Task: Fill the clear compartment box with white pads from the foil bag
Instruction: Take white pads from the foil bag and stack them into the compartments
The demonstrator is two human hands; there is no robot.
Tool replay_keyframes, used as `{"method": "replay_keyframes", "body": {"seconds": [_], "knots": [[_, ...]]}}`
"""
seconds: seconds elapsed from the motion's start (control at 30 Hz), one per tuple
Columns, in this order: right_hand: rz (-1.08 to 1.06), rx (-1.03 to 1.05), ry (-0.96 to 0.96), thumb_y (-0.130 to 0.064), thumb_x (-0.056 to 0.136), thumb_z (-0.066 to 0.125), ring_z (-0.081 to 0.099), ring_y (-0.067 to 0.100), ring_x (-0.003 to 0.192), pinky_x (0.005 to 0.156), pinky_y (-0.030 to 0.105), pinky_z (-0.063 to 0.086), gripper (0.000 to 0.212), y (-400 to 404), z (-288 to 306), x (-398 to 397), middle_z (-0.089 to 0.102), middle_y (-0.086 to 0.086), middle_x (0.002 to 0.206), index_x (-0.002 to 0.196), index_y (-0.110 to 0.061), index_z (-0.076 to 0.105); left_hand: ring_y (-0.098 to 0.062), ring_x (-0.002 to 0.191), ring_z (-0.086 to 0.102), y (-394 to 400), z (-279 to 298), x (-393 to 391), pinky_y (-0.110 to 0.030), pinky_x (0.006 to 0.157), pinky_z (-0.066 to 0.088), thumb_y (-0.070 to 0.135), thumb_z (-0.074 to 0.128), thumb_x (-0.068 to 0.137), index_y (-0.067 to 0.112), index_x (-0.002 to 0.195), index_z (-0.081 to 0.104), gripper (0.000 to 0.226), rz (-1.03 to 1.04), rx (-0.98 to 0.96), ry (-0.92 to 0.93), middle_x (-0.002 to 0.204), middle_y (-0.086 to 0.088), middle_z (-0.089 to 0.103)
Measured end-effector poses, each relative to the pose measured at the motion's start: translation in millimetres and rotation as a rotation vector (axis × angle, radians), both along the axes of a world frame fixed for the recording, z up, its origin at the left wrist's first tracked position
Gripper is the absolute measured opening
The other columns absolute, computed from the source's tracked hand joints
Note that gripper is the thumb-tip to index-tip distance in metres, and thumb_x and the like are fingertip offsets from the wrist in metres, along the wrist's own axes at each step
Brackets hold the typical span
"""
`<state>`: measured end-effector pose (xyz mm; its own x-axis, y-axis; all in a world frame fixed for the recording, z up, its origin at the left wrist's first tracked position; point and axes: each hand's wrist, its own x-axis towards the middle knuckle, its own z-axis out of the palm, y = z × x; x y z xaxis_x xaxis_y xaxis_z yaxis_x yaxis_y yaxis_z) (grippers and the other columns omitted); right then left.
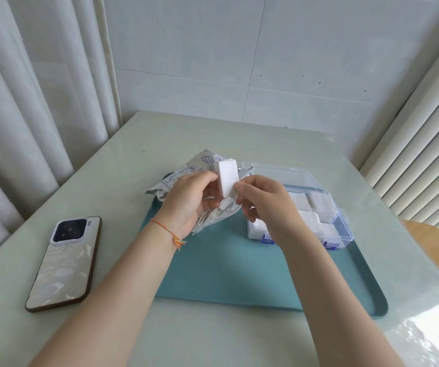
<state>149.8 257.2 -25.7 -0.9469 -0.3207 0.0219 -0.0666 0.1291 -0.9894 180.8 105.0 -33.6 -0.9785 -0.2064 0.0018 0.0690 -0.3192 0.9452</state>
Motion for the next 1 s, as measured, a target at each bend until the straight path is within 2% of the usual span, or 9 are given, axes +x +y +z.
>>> {"method": "replay_keyframes", "body": {"seconds": [0.17, 0.27, 0.37, 0.5, 0.6, 0.73, 0.8, 0.9, 1.0], "knots": [[-0.045, 0.012, 0.016, -0.013, 0.09, 0.06, 0.045, 0.015, 0.047, 0.045, 0.024, 0.036, 0.013, -1.1, 0.5, 1.8, 0.06, 0.005, 0.066, 0.086, -0.001, 0.064, -0.016, 0.062, 0.055, -0.9, 1.1, 0.7, -0.024, 0.049, 0.043, 0.021, 0.049, 0.096, 0.005, 0.089, 0.069, 0.027, -0.038, -0.012, -0.014, 0.076, -0.008, 0.064], [-0.081, 0.031, 0.033, -0.015, 0.089, 0.061, 0.046, 0.014, 0.047, 0.048, 0.023, 0.037, 0.016, -1.0, 0.6, 3.8, 0.06, 0.004, 0.066, 0.086, 0.001, 0.063, -0.017, 0.063, 0.054, -2.2, -2.1, 0.5, -0.025, 0.051, 0.043, 0.04, 0.065, 0.081, 0.004, 0.087, 0.07, 0.037, -0.008, -0.142, 0.012, 0.075, -0.011, 0.062], [-0.111, 0.112, 0.175, -0.023, 0.084, 0.069, 0.052, 0.013, 0.059, 0.056, 0.024, 0.043, 0.015, -1.2, -1.5, 6.1, 0.062, 0.001, 0.076, 0.091, -0.012, 0.062, -0.021, 0.056, 0.049, -2.1, -3.9, 2.4, -0.025, 0.05, 0.04, 0.029, 0.071, 0.081, 0.0, 0.076, 0.068, 0.031, 0.073, -0.222, 0.025, 0.065, -0.013, 0.057], [-0.006, 0.354, 0.568, -0.036, 0.069, 0.083, 0.054, 0.006, 0.101, 0.075, 0.009, 0.04, 0.073, 4.9, -7.3, 7.3, 0.051, -0.008, 0.12, 0.131, -0.028, 0.044, -0.019, 0.041, 0.04, -2.0, -3.7, 4.7, -0.022, 0.046, 0.035, 0.016, 0.067, 0.087, 0.0, 0.061, 0.059, 0.031, 0.142, -0.411, 0.025, 0.047, -0.006, 0.053], [0.056, 0.589, 0.785, -0.038, 0.07, 0.082, 0.042, 0.011, 0.126, 0.099, 0.023, 0.038, 0.091, 6.1, -10.8, 5.5, 0.041, -0.009, 0.14, 0.146, -0.025, 0.033, -0.014, 0.042, 0.044, 1.8, -3.7, 6.8, -0.022, 0.05, 0.039, 0.014, 0.07, 0.083, 0.003, 0.074, 0.068, 0.015, 0.153, -0.506, 0.057, 0.049, 0.001, 0.057], [0.039, 0.632, 0.82, -0.032, 0.073, 0.08, 0.046, 0.019, 0.123, 0.101, 0.039, 0.042, 0.079, 3.1, -13.6, 5.0, 0.051, -0.005, 0.131, 0.141, -0.02, 0.043, -0.012, 0.045, 0.047, 4.7, -2.4, 8.7, -0.024, 0.052, 0.04, 0.014, 0.075, 0.08, 0.009, 0.074, 0.066, 0.012, 0.156, -0.512, 0.091, 0.056, 0.003, 0.06], [0.025, 0.575, 0.814, -0.031, 0.072, 0.081, 0.049, 0.018, 0.115, 0.096, 0.034, 0.043, 0.072, 4.2, -13.3, 5.4, 0.055, -0.008, 0.122, 0.135, -0.018, 0.049, -0.011, 0.046, 0.045, 3.8, -0.5, 9.7, -0.024, 0.051, 0.039, 0.015, 0.075, 0.082, 0.009, 0.074, 0.064, 0.015, 0.1, -0.478, 0.095, 0.055, 0.004, 0.056], [0.034, 0.478, 0.76, -0.035, 0.073, 0.082, 0.049, 0.009, 0.106, 0.087, 0.013, 0.036, 0.066, 4.3, -11.0, 7.7, 0.053, -0.016, 0.109, 0.128, -0.016, 0.052, -0.014, 0.057, 0.047, 1.1, 5.0, 12.3, -0.024, 0.052, 0.038, 0.034, 0.071, 0.081, 0.01, 0.076, 0.065, 0.025, -0.094, -0.302, 0.085, 0.064, -0.003, 0.053], [0.055, 0.409, 0.712, -0.037, 0.073, 0.082, 0.051, 0.007, 0.106, 0.085, 0.012, 0.038, 0.062, 3.7, -9.0, 10.4, 0.056, -0.018, 0.108, 0.126, -0.021, 0.052, -0.016, 0.066, 0.054, -3.5, 7.8, 13.0, -0.027, 0.057, 0.04, 0.038, 0.063, 0.084, 0.013, 0.08, 0.067, 0.025, -0.22, -0.153, 0.055, 0.073, -0.004, 0.061]]}}
